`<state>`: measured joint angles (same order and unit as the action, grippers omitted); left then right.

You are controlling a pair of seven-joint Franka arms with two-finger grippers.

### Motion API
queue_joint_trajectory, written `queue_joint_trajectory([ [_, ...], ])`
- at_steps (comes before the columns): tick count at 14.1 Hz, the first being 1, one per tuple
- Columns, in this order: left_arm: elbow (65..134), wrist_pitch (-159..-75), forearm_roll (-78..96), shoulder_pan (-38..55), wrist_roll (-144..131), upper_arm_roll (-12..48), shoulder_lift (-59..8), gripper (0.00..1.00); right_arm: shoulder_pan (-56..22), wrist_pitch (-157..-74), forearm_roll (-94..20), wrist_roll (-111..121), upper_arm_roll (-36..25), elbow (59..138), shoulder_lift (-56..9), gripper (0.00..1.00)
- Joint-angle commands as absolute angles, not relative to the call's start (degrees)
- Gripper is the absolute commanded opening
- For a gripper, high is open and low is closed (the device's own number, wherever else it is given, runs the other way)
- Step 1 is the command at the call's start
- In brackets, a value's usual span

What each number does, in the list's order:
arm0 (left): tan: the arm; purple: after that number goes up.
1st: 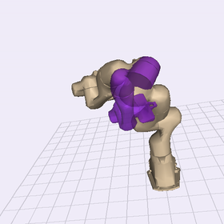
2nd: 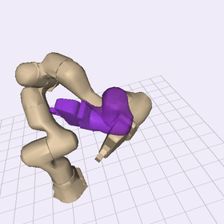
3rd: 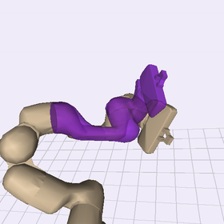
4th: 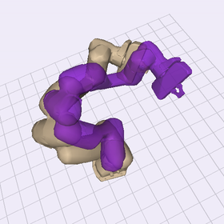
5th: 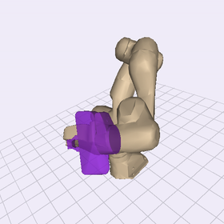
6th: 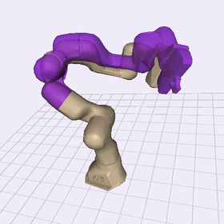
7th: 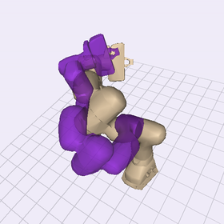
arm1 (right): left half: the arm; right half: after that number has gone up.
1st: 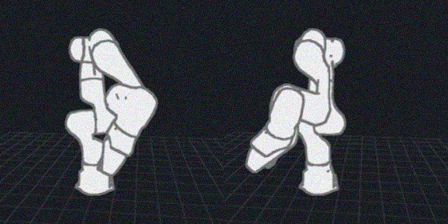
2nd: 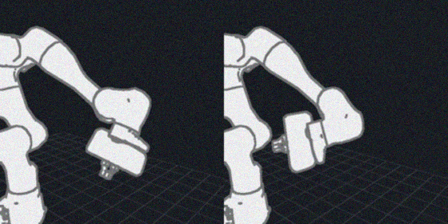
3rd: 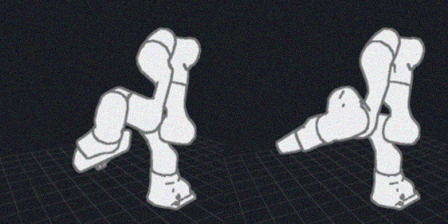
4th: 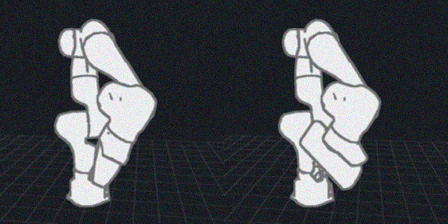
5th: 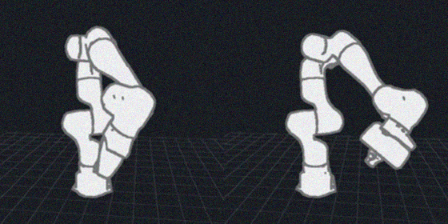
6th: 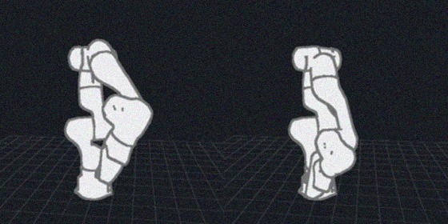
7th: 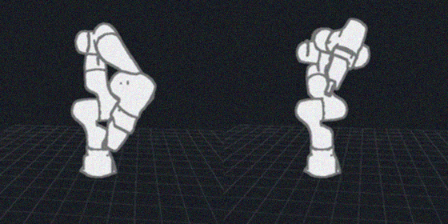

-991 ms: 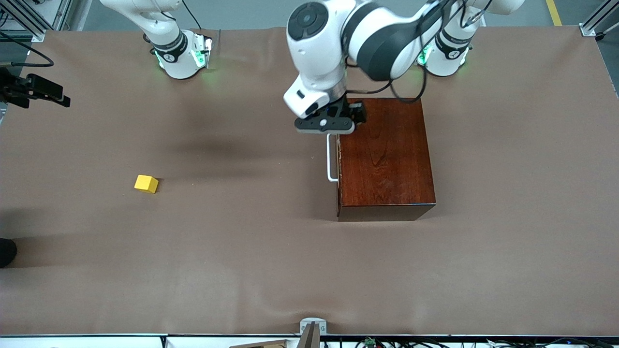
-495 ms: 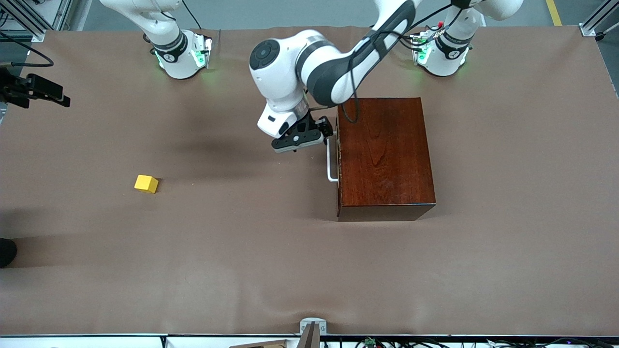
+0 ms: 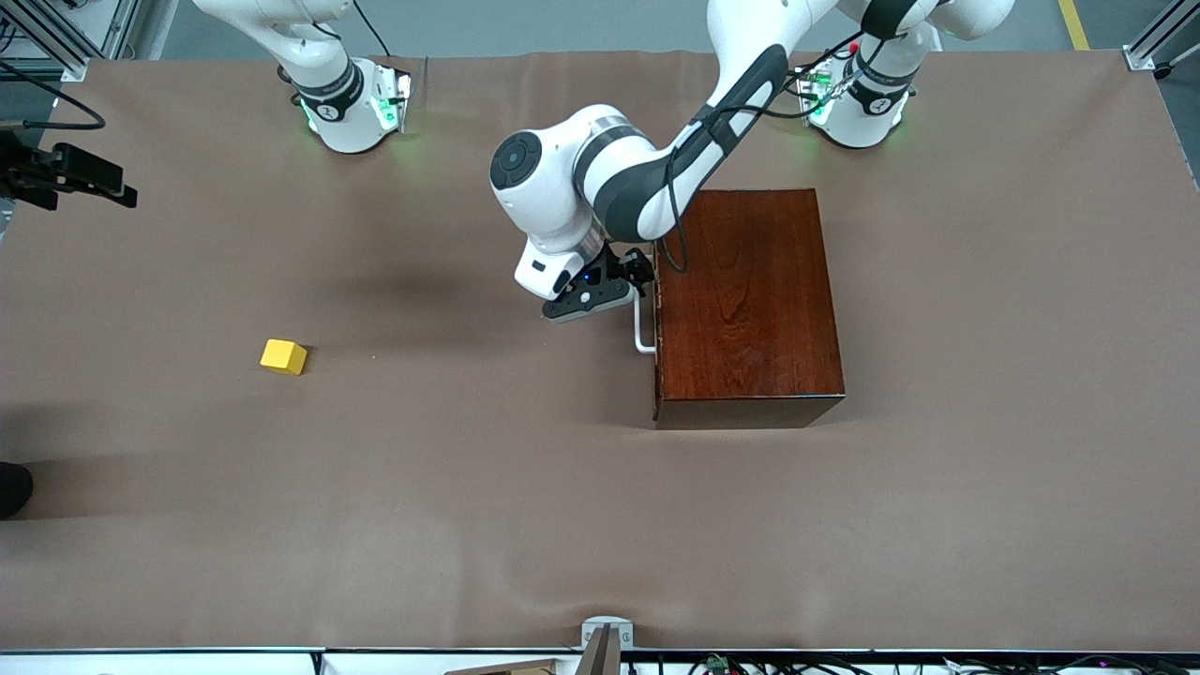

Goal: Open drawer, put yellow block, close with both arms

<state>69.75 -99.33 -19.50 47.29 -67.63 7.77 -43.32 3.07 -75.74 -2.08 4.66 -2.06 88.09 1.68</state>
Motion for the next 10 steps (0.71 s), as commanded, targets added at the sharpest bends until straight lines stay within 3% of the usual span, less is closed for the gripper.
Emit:
queue_joint_trajectory([
  [1,68.2,-98.3,-21.9,47.6,-67.7,7.7,-45.7,1.0,2.1,-75.6,-2.5,5.0,-3.0,87.9,1.8,1.0],
  [5,68.0,-99.9,-21.8,47.8,-67.7,7.8,-46.9,1.0,2.1,-75.6,-2.5,4.9,-3.0,87.9,1.8,1.0],
  [10,67.5,-108.3,-21.0,47.8,-71.6,8.3,-48.2,1.0,2.1,-75.6,-2.5,5.0,-3.1,87.9,1.8,1.0],
])
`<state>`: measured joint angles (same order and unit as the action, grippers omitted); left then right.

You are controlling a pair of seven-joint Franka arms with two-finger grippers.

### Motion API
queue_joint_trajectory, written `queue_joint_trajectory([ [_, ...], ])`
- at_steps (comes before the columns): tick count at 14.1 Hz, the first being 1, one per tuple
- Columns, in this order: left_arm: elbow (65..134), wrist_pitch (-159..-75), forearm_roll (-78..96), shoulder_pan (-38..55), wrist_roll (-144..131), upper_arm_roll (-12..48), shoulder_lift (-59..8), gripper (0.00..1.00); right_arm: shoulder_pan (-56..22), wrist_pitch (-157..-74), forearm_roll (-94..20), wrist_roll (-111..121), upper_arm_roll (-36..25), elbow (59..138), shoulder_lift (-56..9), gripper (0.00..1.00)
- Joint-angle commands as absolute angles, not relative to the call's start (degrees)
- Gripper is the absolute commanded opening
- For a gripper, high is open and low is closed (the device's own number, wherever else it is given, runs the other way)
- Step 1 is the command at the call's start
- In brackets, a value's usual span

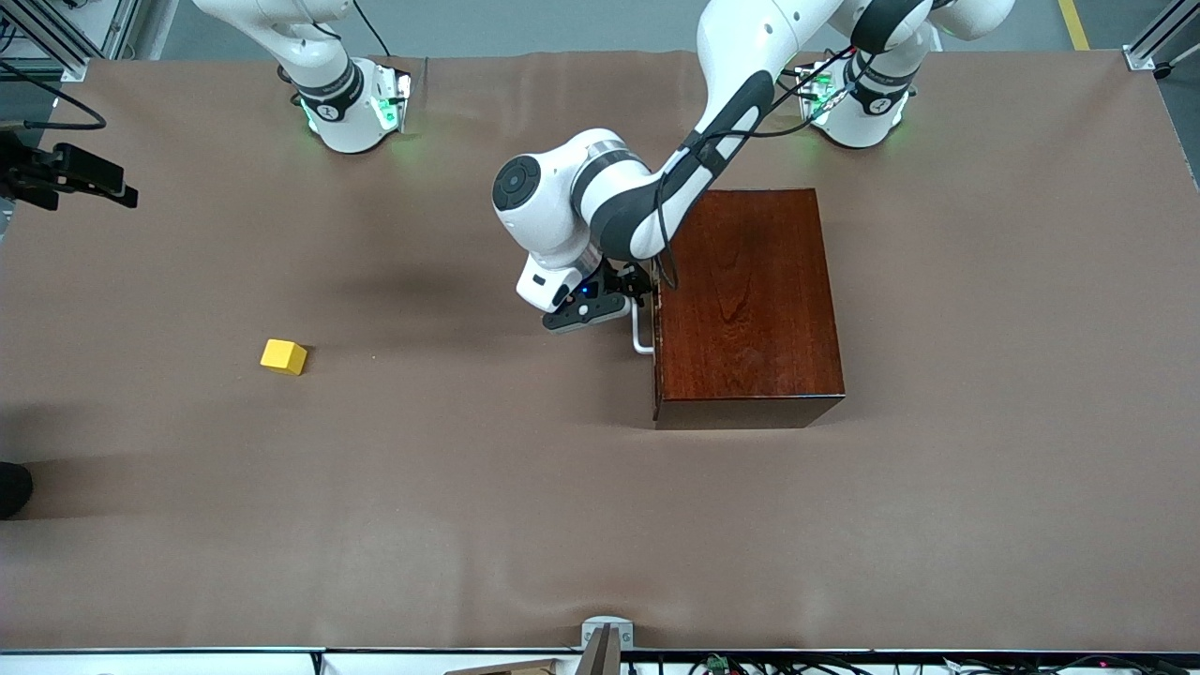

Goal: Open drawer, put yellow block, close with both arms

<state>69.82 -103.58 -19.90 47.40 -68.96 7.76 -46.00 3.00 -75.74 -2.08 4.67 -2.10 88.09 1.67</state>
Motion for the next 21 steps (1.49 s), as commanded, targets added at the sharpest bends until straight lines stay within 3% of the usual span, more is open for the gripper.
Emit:
queue_joint_trajectory([
  [1,67.2,-109.8,-20.7,47.9,-72.5,8.7,-48.7,1.0,2.1,-75.6,-2.5,5.0,-3.3,87.9,1.8,1.0],
  [8,66.7,-122.5,-17.5,50.8,-82.1,8.9,-49.9,1.0,2.2,-75.6,-2.6,4.9,-3.3,87.9,1.8,1.0],
  [21,66.3,-130.9,-15.5,51.2,-85.9,8.6,-49.0,1.0,3.1,-76.0,-1.7,5.0,-3.3,87.8,1.7,1.0],
])
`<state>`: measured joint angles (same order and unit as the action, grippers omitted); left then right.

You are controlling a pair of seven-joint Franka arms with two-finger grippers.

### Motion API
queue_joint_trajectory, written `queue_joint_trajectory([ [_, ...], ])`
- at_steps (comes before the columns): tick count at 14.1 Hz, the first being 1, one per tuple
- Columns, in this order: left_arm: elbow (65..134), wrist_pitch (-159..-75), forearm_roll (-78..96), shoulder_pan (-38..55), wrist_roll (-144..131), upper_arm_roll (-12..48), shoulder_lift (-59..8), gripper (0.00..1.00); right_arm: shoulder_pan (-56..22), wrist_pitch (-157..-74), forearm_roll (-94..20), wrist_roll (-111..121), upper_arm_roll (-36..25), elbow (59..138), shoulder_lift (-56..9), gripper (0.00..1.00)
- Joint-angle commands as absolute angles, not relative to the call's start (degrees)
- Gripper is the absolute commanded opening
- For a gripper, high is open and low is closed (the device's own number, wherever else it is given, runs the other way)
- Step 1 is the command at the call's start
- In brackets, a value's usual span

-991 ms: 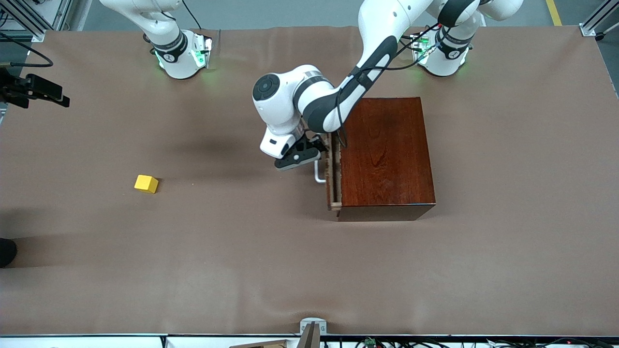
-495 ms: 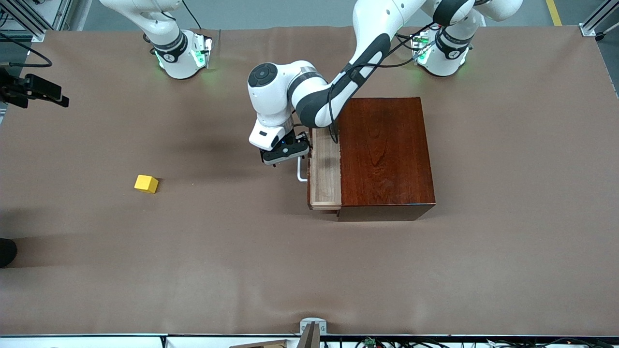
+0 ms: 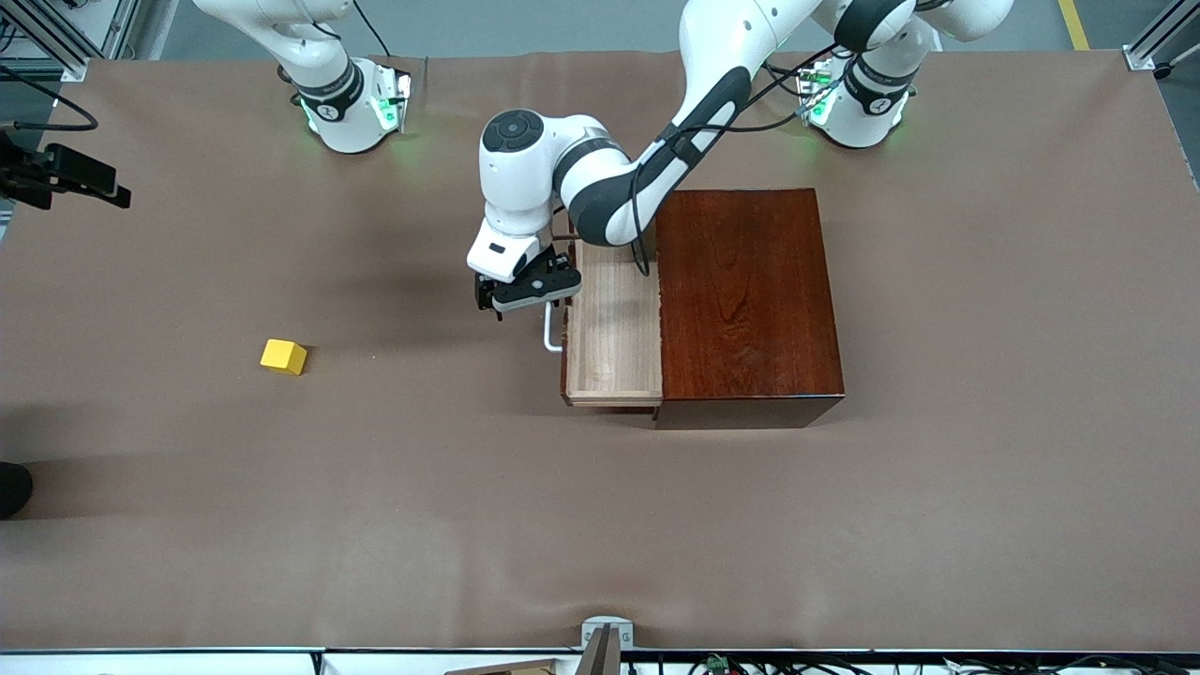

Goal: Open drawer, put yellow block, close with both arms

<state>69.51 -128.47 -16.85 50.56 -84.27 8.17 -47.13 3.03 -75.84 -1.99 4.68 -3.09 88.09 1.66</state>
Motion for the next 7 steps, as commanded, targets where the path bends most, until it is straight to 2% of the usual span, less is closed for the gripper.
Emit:
queue_joint_trajectory([
  [1,66.4,-130.6,-15.5,50.9,-86.0,8.5,-49.0,1.0,3.4,-76.0,-1.7,5.0,-3.3,87.5,1.5,1.0],
  [7,66.6,-119.6,-16.3,49.5,-84.9,7.8,-44.6,1.0,5.0,-77.6,0.8,5.0,-3.3,86.7,-0.6,1.0],
])
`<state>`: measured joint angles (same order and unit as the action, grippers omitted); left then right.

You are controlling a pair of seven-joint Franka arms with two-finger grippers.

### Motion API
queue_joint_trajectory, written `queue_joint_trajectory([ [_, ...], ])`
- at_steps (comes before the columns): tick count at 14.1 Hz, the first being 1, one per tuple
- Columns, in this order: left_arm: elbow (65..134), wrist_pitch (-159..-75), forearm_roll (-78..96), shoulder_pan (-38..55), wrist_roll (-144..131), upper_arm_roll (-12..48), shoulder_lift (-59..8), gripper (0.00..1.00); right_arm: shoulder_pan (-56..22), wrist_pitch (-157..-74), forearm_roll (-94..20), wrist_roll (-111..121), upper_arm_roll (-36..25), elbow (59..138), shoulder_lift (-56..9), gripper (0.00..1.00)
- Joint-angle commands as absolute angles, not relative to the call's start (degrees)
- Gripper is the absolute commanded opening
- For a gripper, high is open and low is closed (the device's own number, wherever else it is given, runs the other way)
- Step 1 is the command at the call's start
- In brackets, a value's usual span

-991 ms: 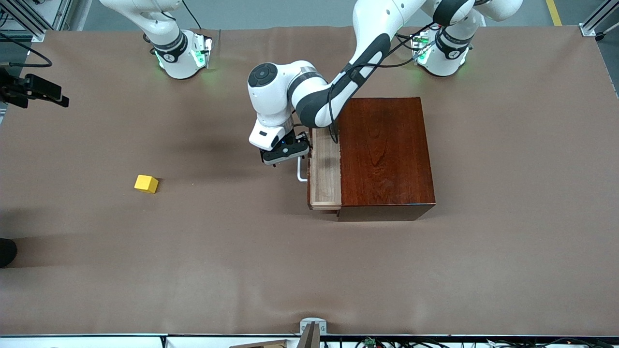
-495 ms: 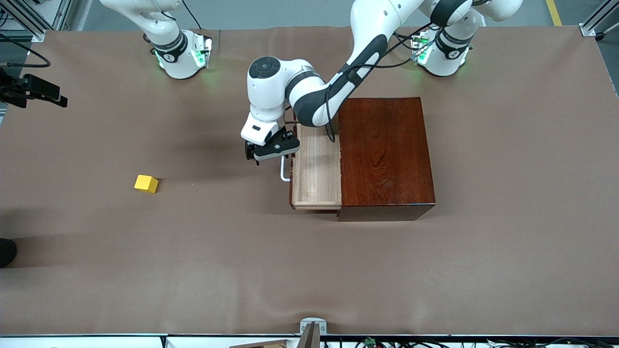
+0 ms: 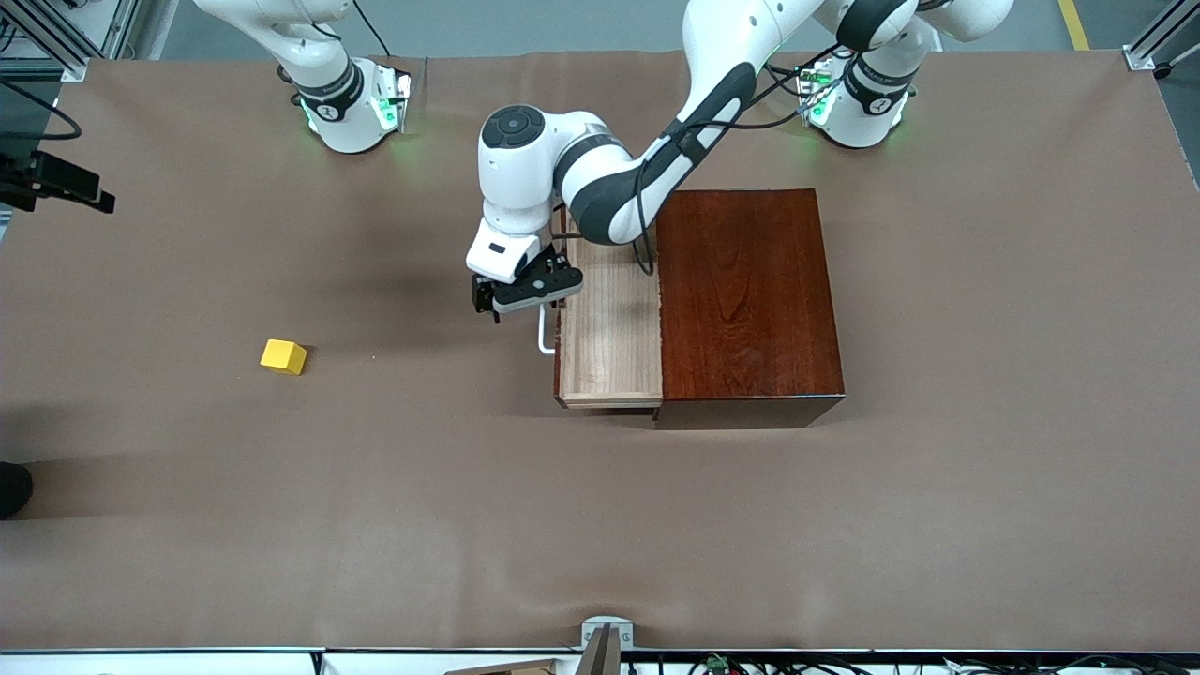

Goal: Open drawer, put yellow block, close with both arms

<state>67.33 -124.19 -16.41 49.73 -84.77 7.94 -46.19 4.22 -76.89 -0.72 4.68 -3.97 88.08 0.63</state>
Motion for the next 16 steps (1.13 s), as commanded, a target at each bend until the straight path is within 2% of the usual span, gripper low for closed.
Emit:
queue_joint_trajectory([
  [1,66.6,-117.6,-16.3,49.4,-84.6,7.9,-44.6,1.0,4.9,-78.5,0.8,5.0,-3.3,86.7,-0.7,1.0],
  [3,66.5,-116.2,-16.3,48.5,-84.2,8.1,-42.5,1.0,5.1,-80.5,0.8,5.0,-3.3,86.7,-1.1,1.0],
  [5,66.7,-113.3,-15.8,45.6,-81.1,8.0,-35.3,1.0,5.0,-82.7,1.0,4.9,-3.3,86.7,-3.5,1.0],
  [9,68.6,-99.7,-15.7,39.6,-71.6,8.3,-25.0,1.0,4.7,-83.0,2.1,5.0,-3.3,86.8,-6.5,1.0],
  [16,68.8,-82.3,-13.7,29.8,-56.7,8.5,-16.8,1.0,4.4,-89.2,2.6,4.2,-3.1,86.9,-10.6,1.0],
])
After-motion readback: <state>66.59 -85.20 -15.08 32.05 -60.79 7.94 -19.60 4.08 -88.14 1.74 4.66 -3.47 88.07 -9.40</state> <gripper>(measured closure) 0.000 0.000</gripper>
